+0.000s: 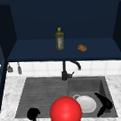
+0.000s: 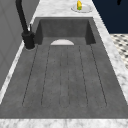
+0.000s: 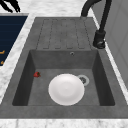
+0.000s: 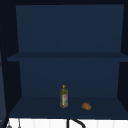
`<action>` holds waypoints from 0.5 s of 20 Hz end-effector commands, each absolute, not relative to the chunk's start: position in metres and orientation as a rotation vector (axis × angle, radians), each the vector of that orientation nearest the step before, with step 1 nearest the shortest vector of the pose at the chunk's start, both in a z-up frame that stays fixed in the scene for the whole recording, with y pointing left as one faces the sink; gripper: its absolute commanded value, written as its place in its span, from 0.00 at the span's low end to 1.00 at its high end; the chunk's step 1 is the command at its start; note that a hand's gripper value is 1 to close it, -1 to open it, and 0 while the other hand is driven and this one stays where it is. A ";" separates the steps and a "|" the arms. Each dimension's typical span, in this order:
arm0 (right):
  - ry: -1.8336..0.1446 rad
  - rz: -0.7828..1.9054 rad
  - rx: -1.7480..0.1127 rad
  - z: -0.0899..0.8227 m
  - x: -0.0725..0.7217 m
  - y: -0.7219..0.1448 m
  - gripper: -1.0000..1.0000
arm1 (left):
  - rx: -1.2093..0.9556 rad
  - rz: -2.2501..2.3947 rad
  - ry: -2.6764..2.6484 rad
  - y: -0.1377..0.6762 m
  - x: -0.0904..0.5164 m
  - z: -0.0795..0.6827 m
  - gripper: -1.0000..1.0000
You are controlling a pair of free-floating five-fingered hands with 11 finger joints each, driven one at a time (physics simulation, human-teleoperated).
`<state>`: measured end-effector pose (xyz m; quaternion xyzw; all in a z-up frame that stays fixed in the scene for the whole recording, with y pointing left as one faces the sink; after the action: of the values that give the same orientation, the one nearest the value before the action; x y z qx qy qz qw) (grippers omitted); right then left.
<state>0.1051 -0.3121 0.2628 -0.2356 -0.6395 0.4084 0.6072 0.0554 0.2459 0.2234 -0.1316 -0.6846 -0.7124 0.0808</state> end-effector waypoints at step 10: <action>-1.458 1.116 -0.711 0.283 0.114 -0.284 0.00 | -0.393 -2.130 -2.047 0.246 0.055 0.223 0.50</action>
<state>0.1128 -0.2973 0.2704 -0.2816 -0.6050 0.4599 0.5857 0.0554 0.2459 0.2234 -0.1316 -0.6846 -0.7124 0.0808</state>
